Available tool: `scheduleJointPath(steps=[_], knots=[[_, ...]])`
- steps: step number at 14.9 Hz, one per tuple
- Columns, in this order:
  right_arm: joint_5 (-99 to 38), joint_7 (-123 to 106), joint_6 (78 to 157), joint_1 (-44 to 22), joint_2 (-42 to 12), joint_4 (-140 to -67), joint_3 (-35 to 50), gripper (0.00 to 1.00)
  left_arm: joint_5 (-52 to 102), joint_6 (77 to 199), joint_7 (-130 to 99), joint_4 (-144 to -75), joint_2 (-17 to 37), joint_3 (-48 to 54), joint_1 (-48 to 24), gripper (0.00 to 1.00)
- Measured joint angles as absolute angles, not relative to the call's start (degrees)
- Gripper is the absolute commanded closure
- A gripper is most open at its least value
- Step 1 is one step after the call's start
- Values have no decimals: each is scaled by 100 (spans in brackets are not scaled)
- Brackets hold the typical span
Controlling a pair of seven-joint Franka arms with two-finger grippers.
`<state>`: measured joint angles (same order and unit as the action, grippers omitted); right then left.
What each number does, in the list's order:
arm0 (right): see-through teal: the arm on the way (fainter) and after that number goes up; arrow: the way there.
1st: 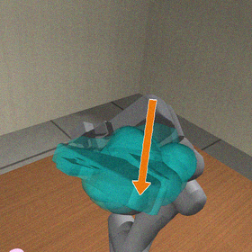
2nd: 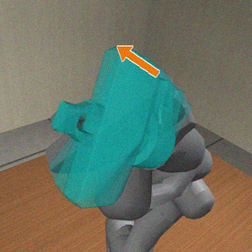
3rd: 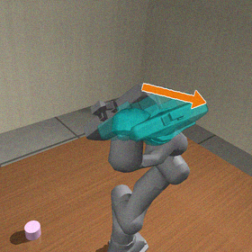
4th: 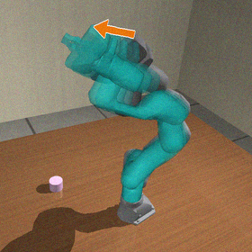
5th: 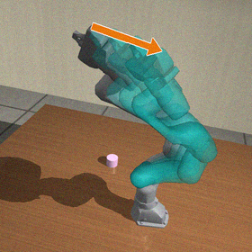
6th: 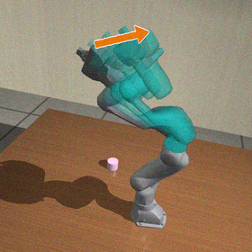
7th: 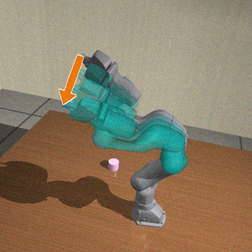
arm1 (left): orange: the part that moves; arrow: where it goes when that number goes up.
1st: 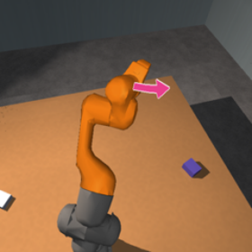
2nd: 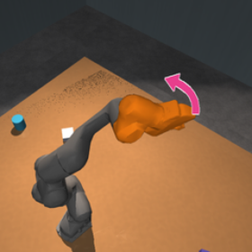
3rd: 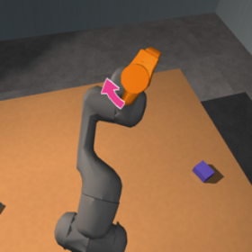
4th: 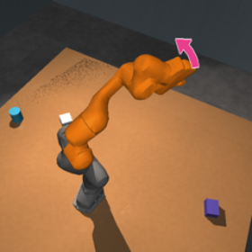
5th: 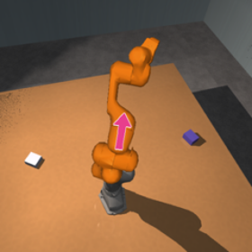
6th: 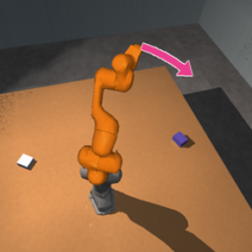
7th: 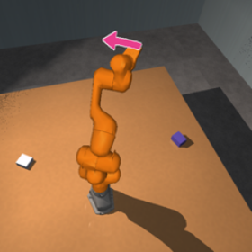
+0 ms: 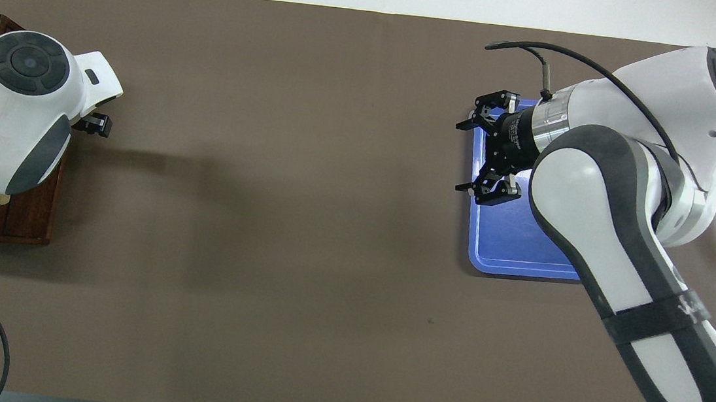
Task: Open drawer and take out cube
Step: 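Pull the drawer open with the left gripper while the right gripper advances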
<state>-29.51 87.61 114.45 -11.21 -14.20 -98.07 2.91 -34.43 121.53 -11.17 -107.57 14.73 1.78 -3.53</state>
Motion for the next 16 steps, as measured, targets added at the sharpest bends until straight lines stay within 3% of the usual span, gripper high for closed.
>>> scheduleJointPath(steps=[7, 13, 16], knots=[[-3368, 8106, 11674, -1406, -1964, -9519, 295, 0, -2817, 12293, -2078, -10615, 1490, 195, -629, 0], [-3374, 7945, 11947, -1843, -1937, -9561, 296, 0, -2143, 12078, -3027, -10281, 1617, 211, -1360, 0], [-3393, 7968, 12022, -1713, -1932, -9578, 233, 0, -1993, 11960, -3254, -10090, 1703, 200, -1506, 0]])
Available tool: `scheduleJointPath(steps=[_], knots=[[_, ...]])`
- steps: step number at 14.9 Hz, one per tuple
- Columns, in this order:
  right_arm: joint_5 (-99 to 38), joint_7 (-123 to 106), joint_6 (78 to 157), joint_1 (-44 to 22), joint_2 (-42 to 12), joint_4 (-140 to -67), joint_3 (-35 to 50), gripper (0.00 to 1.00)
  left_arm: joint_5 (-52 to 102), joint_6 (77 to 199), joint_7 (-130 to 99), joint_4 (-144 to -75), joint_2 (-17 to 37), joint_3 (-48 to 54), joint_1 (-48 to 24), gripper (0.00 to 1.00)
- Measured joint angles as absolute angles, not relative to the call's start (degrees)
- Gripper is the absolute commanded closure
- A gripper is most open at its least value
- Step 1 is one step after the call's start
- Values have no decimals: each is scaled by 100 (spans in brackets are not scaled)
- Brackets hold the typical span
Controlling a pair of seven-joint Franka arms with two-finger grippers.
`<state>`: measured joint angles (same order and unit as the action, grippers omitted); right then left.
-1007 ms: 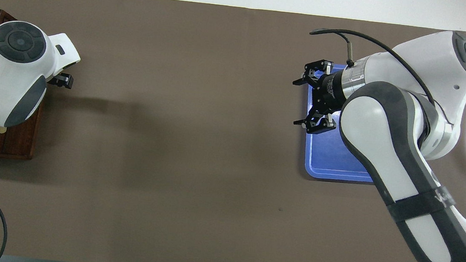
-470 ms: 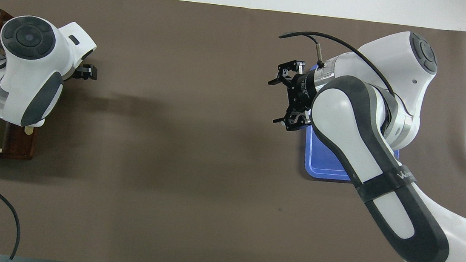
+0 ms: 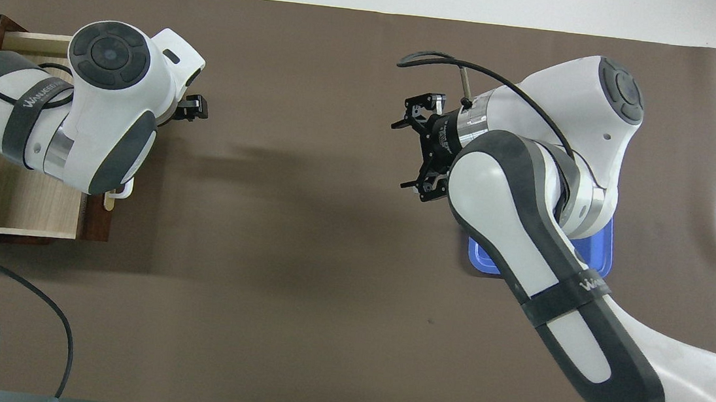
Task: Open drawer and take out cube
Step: 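Pull the drawer open with the left gripper while the right gripper advances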
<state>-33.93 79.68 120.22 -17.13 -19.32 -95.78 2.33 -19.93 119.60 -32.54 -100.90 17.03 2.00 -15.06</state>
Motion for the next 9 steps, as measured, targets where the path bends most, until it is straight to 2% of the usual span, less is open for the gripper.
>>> scheduleJointPath(steps=[6, 9], knots=[[-4219, 7360, 11669, -1278, -1932, -9607, 220, 0, -1869, 11673, -3381, -9912, 1730, 208, -1563, 0], [-4613, 7392, 11668, -1317, -1977, -9511, 226, 0, -1388, 10906, -3443, -9250, 1757, 207, -1591, 0]])
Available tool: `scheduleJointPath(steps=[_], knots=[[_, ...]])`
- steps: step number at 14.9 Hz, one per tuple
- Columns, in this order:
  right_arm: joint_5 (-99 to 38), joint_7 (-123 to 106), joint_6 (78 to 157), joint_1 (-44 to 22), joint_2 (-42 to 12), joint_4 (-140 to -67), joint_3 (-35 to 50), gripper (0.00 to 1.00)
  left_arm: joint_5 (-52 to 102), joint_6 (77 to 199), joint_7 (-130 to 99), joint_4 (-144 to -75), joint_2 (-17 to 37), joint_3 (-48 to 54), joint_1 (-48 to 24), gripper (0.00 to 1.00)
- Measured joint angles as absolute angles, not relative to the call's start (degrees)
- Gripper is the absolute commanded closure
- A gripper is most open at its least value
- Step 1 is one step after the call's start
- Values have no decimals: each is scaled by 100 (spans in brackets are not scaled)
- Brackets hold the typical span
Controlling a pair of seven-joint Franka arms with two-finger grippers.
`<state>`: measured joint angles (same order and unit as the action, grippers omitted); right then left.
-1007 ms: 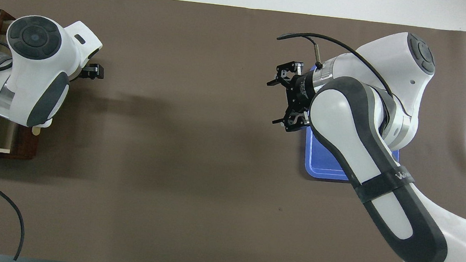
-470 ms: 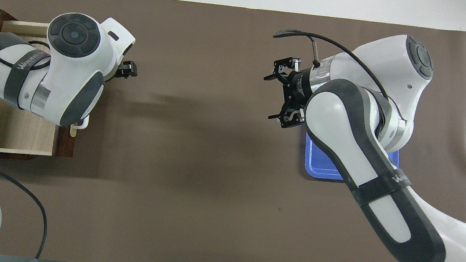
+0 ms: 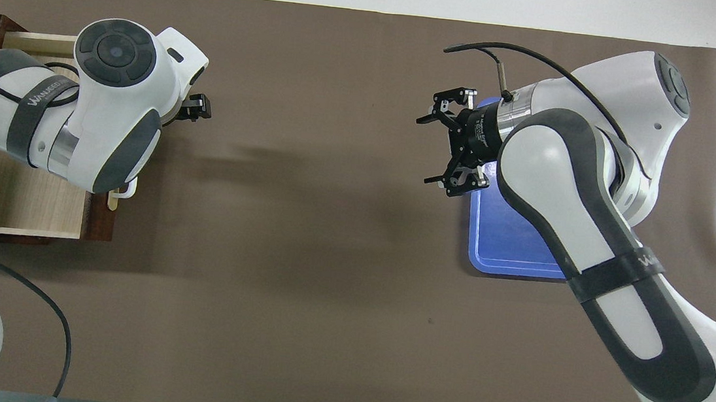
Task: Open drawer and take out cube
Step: 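Pull the drawer open with the left gripper while the right gripper advances, then grasp the yellow cube in the open drawer with the left gripper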
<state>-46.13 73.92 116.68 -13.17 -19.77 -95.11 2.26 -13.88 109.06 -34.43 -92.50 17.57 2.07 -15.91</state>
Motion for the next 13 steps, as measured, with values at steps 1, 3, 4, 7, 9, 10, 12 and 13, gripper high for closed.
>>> scheduleJointPath(steps=[1, 3, 4, 7, 9, 10, 12, 13], knots=[[-4630, 7477, 11650, -1339, -2037, -9417, 234, 0, -1196, 10589, -3455, -8963, 1762, 167, -1588, 0], [-4634, 7712, 11569, -1379, -2212, -9157, 244, 0, -895, 9968, -3610, -8446, 1766, 10, -1558, 0], [-4634, 7806, 11545, -1396, -2305, -9026, 249, 0, -777, 9729, -3742, -8237, 1767, -108, -1534, 0], [-4634, 7867, 11476, -1483, -2549, -8773, 267, 0, -447, 9466, -4247, -7924, 1759, -597, -1440, 0], [-4634, 7867, 11472, -1538, -2701, -8670, 267, 0, -364, 9439, -4752, -7905, 1749, -883, -1334, 0], [-4634, 7867, 11439, -1549, -2784, -8575, 269, 0, -327, 9433, -5110, -7910, 1749, -941, -1221, 0], [-4629, 7867, 11348, -1606, -2918, -8377, 271, 0, -111, 9457, -5880, -7948, 1746, -978, -892, 0], [-4616, 7867, 11348, -1663, -2952, -8316, 271, 0, 1, 9529, -6229, -8019, 1730, -984, -714, 0]])
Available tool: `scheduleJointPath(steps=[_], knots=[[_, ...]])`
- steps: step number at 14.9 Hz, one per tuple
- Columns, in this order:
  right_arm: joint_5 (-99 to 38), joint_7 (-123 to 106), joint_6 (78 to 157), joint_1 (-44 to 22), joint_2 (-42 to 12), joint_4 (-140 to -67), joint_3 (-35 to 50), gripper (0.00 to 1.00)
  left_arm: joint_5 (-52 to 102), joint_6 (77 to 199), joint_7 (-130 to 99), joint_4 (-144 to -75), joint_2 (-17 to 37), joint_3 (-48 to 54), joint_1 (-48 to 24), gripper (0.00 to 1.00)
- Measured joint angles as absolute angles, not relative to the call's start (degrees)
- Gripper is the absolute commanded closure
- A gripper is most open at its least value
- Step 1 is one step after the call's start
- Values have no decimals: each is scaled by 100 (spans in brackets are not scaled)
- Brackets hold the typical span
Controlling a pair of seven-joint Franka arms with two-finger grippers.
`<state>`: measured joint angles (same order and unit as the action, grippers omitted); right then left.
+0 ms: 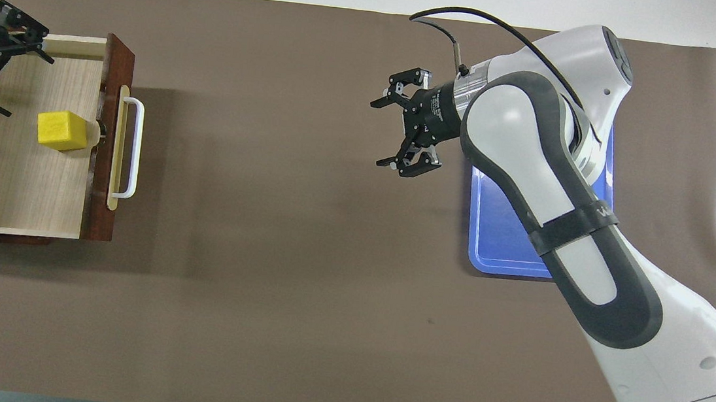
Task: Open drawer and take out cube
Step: 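Grasp the yellow cube in the open drawer with the left gripper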
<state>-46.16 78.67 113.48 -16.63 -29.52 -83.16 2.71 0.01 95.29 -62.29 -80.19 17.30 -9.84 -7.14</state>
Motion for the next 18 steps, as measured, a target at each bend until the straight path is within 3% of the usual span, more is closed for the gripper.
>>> scheduleJointPath(steps=[8, 17, 18], knots=[[-4402, 7867, 11342, -1807, -2980, -8238, 256, 0, 102, 11054, -8614, -9750, 1122, -961, -497, 0], [-4374, 7857, 11338, -1779, -2980, -8234, 247, 0, 102, 11873, -9001, -10899, 765, -934, -504, 0], [-4374, 7857, 11338, -1778, -2980, -8234, 247, 0, 102, 11937, -9015, -10945, 765, -934, -504, 6]])
